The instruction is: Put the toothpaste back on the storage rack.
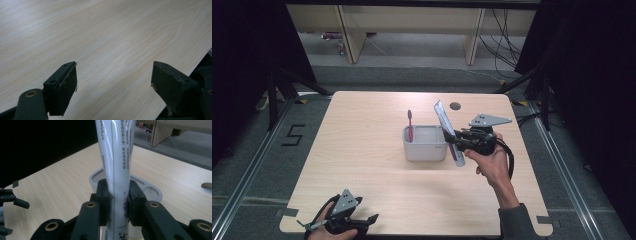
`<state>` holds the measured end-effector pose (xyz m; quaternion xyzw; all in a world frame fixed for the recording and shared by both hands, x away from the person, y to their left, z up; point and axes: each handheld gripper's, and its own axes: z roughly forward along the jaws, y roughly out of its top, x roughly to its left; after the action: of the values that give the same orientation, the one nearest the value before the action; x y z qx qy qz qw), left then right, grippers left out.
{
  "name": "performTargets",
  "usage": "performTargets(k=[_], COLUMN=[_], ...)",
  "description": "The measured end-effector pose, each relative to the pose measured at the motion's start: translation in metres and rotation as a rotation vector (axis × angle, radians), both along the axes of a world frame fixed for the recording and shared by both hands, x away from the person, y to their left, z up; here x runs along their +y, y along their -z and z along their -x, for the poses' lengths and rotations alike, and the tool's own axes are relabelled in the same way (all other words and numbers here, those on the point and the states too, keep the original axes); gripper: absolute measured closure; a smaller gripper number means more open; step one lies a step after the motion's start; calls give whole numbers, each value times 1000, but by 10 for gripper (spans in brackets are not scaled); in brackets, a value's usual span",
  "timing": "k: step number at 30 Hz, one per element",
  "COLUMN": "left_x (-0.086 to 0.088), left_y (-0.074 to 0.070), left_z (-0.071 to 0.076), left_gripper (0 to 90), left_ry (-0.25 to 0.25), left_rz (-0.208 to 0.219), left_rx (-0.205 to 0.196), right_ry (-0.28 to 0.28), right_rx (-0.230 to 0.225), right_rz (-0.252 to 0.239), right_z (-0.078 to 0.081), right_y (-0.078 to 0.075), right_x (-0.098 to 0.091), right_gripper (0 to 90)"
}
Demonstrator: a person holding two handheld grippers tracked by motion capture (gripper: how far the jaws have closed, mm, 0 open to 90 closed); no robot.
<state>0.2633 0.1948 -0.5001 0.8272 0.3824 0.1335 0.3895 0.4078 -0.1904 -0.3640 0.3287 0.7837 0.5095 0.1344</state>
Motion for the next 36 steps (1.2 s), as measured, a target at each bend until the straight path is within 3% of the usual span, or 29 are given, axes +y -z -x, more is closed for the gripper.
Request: performTargets(k=[2, 3, 11, 14, 15, 20, 22, 23, 26, 28, 30, 32, 33, 34, 36], left_x=[0, 0, 0, 0, 0, 0, 0, 0, 0, 0, 0, 0, 0, 0, 0], left_y=[0, 0, 0, 0, 0, 0, 0, 0, 0, 0, 0, 0, 0, 0, 0], left_z=[0, 0, 0, 0, 0, 0, 0, 0, 0, 0, 0, 0, 0, 0, 0], left_gripper=[203, 203, 204, 203, 203, 204, 204, 203, 204, 204, 204, 203, 204, 204, 204], left_ry=[0, 2, 2, 5, 2, 6, 5, 5, 5, 5, 6, 10, 12, 12, 13], left_rz=[2, 0, 0, 3, 3, 1, 1, 2, 2, 4, 2, 6, 9, 9, 7], left_rx=[0, 1, 0, 0, -2, -1, -2, -1, -1, -3, -3, -4, -5, -4, -1], right_ry=[5, -4, 17, 11, 30, 34, 47, 33, 52, 43, 47, 53, 60, 63, 69], right_rx=[5, 0, -18, -37, -20, -76, -34, -58, -39, -62, -42, -62, -46, -75, -54], right_rz=[-29, -15, -71, -72, -80, -88, -108, -103, -116, -110, -120, -108, -122, -108, -125], right_z=[-1, -4, -19, -25, -26, -36, -36, -39, -43, -47, -47, -51, -50, -55, -57], right_y=[0, -1, -5, -5, -6, -5, -5, -4, -2, -2, -2, -3, -4, -4, -4], right_x=[3, 4, 18, 22, 24, 28, 31, 31, 36, 38, 39, 41, 43, 45, 48], right_gripper=[749, 749, 749, 749, 749, 749, 749, 749, 749, 749, 749, 749, 749, 749, 749])
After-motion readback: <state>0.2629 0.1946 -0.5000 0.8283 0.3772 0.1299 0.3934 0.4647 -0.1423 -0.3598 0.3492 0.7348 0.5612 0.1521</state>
